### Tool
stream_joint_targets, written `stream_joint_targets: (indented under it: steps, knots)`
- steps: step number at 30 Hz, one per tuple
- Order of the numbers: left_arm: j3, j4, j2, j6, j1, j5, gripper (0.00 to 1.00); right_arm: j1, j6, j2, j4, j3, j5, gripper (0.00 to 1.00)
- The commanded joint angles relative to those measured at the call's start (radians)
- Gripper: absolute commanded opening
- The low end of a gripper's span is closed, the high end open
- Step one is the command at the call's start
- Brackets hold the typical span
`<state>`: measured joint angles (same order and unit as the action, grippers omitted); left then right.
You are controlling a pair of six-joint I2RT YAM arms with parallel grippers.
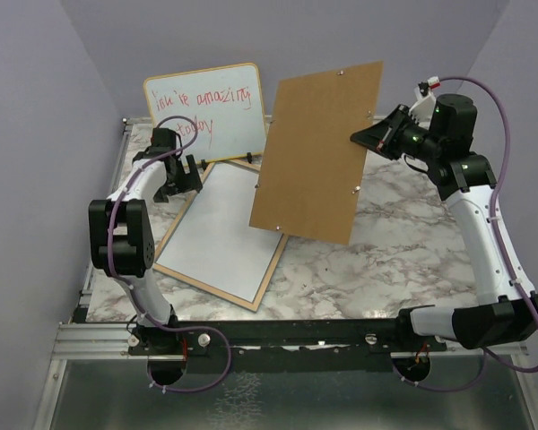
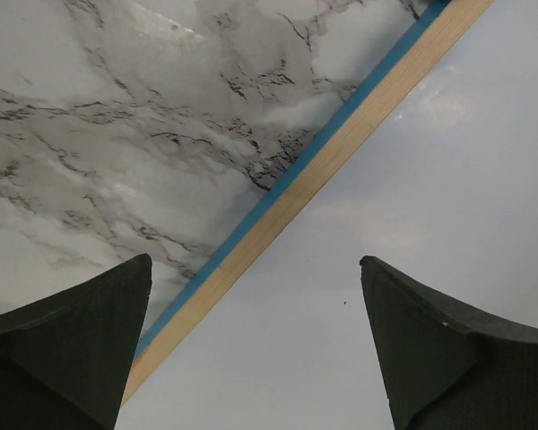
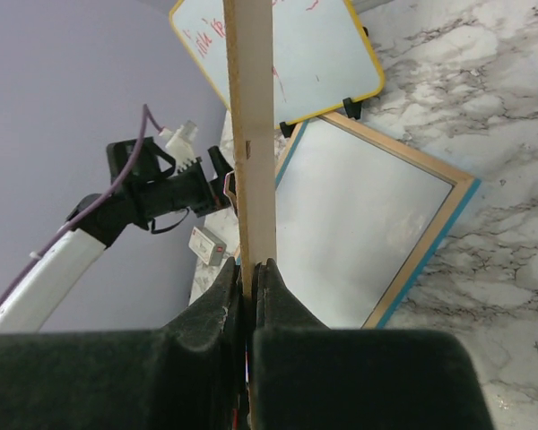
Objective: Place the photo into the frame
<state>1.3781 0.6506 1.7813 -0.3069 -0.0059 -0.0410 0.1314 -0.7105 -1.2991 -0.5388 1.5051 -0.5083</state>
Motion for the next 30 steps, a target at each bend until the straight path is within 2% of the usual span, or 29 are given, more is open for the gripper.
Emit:
stream_joint_targets:
  steps: [1, 4, 13, 24, 28, 30]
  knots:
    - [-0.050, -0.064, 0.075, 0.006, 0.021, 0.129, 0.99, 0.002, -0.013, 0.041, 0.149, -0.018, -0.081, 0.01]
    - [-0.059, -0.086, 0.115, 0.014, 0.026, 0.158, 0.97, 0.002, 0.001, 0.049, 0.153, -0.028, -0.084, 0.00]
    - [-0.094, -0.140, 0.123, -0.045, 0.019, 0.353, 0.71, 0.002, 0.002, 0.079, 0.118, -0.094, -0.024, 0.00]
    - [-0.197, -0.173, 0.049, -0.105, -0.133, 0.363, 0.62, 0.002, -0.029, 0.116, 0.056, -0.207, 0.073, 0.00]
    - [-0.211, -0.175, 0.046, -0.183, -0.181, 0.347, 0.61, 0.002, -0.047, 0.139, 0.076, -0.250, 0.056, 0.00]
    - [-0.220, -0.177, 0.046, -0.233, -0.192, 0.345, 0.57, 0.002, -0.056, 0.151, 0.077, -0.268, 0.044, 0.01]
